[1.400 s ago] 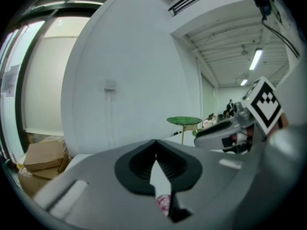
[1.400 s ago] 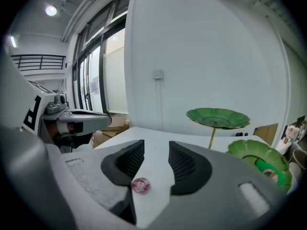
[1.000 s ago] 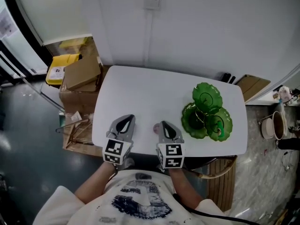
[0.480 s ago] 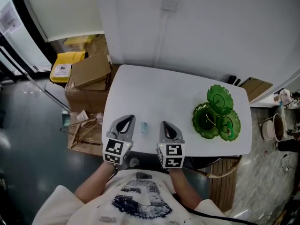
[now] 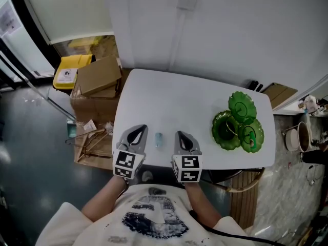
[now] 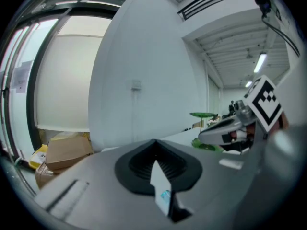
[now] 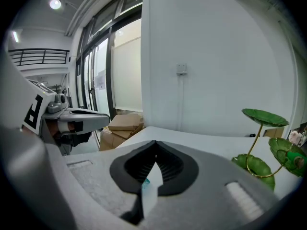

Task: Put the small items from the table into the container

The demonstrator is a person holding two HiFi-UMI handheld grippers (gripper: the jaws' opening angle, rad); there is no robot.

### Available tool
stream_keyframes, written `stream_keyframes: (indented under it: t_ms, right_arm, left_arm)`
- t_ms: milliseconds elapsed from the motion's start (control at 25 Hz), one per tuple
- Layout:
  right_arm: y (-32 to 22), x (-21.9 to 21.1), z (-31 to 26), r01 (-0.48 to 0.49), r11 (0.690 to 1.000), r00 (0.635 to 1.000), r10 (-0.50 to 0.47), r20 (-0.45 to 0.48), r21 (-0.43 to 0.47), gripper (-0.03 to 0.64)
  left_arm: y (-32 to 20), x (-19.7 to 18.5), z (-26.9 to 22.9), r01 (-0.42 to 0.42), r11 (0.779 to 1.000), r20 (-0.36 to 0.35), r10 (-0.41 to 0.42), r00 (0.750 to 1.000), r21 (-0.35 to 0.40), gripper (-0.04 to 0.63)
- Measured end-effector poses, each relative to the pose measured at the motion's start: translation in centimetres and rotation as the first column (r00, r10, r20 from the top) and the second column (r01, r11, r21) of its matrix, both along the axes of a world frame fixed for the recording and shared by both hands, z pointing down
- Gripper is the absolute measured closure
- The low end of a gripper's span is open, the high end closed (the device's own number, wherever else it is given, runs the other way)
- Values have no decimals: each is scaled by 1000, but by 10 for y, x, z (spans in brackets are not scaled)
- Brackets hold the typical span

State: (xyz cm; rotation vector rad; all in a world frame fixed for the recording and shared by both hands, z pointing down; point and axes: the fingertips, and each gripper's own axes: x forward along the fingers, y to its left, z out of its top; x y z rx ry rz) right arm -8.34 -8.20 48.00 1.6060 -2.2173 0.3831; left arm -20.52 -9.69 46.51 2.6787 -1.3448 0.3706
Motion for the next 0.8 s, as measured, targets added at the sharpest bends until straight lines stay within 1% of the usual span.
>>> stream_keyframes:
  t_ms: [160, 440, 800]
  right_arm:
    - [0, 2, 6, -8, 1000, 1000, 8, -3, -16, 617]
    - [1, -1, 8, -20, 999, 1000, 20, -6, -25, 615]
    - [7, 8, 10, -33, 998, 999, 33, -14, -45, 617]
  left_arm:
    - [0, 3, 4, -17, 1000, -26, 17, 1000, -14, 606]
    - [-3, -2, 10, -9, 1000, -30, 8, 1000, -24, 606]
    - [2, 0, 20, -8, 997, -51, 4, 999, -80, 605]
